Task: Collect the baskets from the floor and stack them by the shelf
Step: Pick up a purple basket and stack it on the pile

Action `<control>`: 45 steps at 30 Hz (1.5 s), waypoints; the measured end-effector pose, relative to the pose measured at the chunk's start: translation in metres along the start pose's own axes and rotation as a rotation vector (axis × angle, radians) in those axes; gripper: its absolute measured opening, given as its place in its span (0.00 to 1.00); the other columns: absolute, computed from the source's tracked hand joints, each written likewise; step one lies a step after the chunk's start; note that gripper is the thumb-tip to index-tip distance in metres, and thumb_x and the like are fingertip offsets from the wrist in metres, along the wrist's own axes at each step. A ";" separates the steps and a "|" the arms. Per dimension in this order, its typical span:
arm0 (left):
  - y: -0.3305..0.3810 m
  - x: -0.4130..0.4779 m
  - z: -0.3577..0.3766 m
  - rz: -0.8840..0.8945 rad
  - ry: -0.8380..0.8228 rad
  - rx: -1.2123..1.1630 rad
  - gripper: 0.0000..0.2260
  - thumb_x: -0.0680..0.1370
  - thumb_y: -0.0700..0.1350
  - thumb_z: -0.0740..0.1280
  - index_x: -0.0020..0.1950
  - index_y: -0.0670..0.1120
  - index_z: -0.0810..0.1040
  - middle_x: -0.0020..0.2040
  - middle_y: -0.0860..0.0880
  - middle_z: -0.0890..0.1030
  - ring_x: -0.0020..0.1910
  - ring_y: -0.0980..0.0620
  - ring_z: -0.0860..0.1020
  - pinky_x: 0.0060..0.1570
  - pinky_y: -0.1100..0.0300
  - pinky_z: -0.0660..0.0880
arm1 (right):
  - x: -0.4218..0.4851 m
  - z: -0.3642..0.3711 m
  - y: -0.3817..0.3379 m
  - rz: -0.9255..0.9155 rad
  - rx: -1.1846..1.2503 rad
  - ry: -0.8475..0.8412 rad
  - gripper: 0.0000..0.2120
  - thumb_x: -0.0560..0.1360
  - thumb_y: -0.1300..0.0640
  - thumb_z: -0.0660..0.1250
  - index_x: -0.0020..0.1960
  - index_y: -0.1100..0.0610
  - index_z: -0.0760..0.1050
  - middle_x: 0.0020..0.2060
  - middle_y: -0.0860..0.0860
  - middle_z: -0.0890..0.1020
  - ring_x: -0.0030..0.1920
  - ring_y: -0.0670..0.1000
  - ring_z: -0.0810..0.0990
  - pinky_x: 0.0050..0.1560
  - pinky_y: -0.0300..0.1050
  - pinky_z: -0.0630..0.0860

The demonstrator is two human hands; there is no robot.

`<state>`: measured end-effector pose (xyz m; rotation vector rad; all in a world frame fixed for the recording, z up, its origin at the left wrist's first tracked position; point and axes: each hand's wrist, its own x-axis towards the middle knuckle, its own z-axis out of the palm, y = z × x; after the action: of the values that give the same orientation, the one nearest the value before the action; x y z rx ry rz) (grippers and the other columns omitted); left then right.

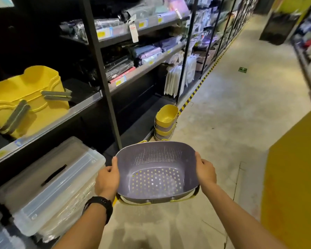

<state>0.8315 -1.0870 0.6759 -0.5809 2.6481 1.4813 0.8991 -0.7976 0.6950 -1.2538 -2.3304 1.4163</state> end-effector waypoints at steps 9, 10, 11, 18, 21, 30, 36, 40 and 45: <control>0.088 0.081 0.091 0.101 -0.139 0.090 0.29 0.80 0.68 0.53 0.32 0.47 0.72 0.31 0.45 0.75 0.32 0.45 0.73 0.34 0.55 0.68 | 0.096 -0.020 -0.024 0.132 0.059 0.123 0.30 0.79 0.34 0.53 0.40 0.57 0.80 0.37 0.54 0.84 0.41 0.57 0.82 0.47 0.55 0.79; 0.095 0.088 0.100 0.103 -0.152 0.104 0.29 0.80 0.69 0.53 0.32 0.47 0.71 0.30 0.46 0.75 0.31 0.46 0.73 0.34 0.55 0.68 | 0.104 -0.022 -0.026 0.144 0.061 0.135 0.30 0.79 0.34 0.53 0.41 0.57 0.80 0.37 0.54 0.84 0.41 0.57 0.82 0.48 0.55 0.80; 0.102 0.094 0.110 0.105 -0.169 0.111 0.29 0.79 0.69 0.53 0.32 0.47 0.71 0.30 0.46 0.74 0.31 0.46 0.73 0.33 0.55 0.67 | 0.113 -0.024 -0.026 0.153 0.072 0.147 0.30 0.79 0.34 0.53 0.41 0.58 0.81 0.37 0.54 0.84 0.41 0.57 0.82 0.48 0.55 0.80; 0.145 0.133 0.187 0.122 -0.251 0.108 0.30 0.78 0.71 0.52 0.32 0.47 0.72 0.29 0.48 0.74 0.30 0.47 0.71 0.32 0.56 0.66 | 0.189 -0.039 -0.030 0.188 0.138 0.193 0.29 0.80 0.36 0.55 0.41 0.58 0.81 0.37 0.54 0.84 0.41 0.56 0.82 0.47 0.54 0.80; 0.170 0.145 0.219 0.137 -0.238 0.139 0.30 0.79 0.70 0.52 0.32 0.47 0.71 0.30 0.46 0.74 0.30 0.46 0.72 0.32 0.55 0.66 | 0.227 -0.047 -0.033 0.191 0.155 0.186 0.28 0.80 0.36 0.54 0.41 0.56 0.80 0.38 0.53 0.83 0.42 0.56 0.82 0.50 0.57 0.81; 0.241 0.185 0.298 0.125 -0.189 0.162 0.29 0.78 0.70 0.53 0.31 0.49 0.67 0.29 0.48 0.72 0.30 0.45 0.71 0.32 0.55 0.64 | 0.340 -0.076 -0.064 0.175 0.119 0.138 0.26 0.81 0.37 0.53 0.43 0.56 0.79 0.43 0.56 0.83 0.45 0.57 0.81 0.54 0.58 0.80; 0.283 0.226 0.361 0.122 -0.211 0.129 0.29 0.77 0.71 0.53 0.30 0.49 0.68 0.28 0.48 0.71 0.30 0.46 0.71 0.33 0.55 0.65 | 0.419 -0.084 -0.080 0.179 0.121 0.124 0.24 0.81 0.38 0.53 0.41 0.52 0.77 0.44 0.56 0.83 0.47 0.58 0.81 0.56 0.59 0.79; 0.297 0.258 0.405 0.072 -0.245 0.118 0.31 0.74 0.75 0.51 0.34 0.48 0.73 0.32 0.45 0.76 0.33 0.42 0.75 0.34 0.54 0.68 | 0.477 -0.083 -0.098 0.172 0.078 0.103 0.27 0.81 0.37 0.52 0.46 0.57 0.79 0.46 0.57 0.83 0.48 0.60 0.82 0.56 0.61 0.79; 0.330 0.284 0.453 -0.012 -0.257 0.091 0.33 0.69 0.77 0.50 0.33 0.49 0.71 0.30 0.46 0.74 0.31 0.45 0.73 0.34 0.54 0.70 | 0.547 -0.089 -0.118 0.160 0.037 0.104 0.28 0.81 0.37 0.52 0.45 0.58 0.79 0.45 0.58 0.83 0.47 0.59 0.81 0.55 0.60 0.79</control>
<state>0.3922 -0.6395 0.6359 -0.3711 2.4921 1.3240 0.5234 -0.3733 0.6811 -1.4952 -2.1691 1.3966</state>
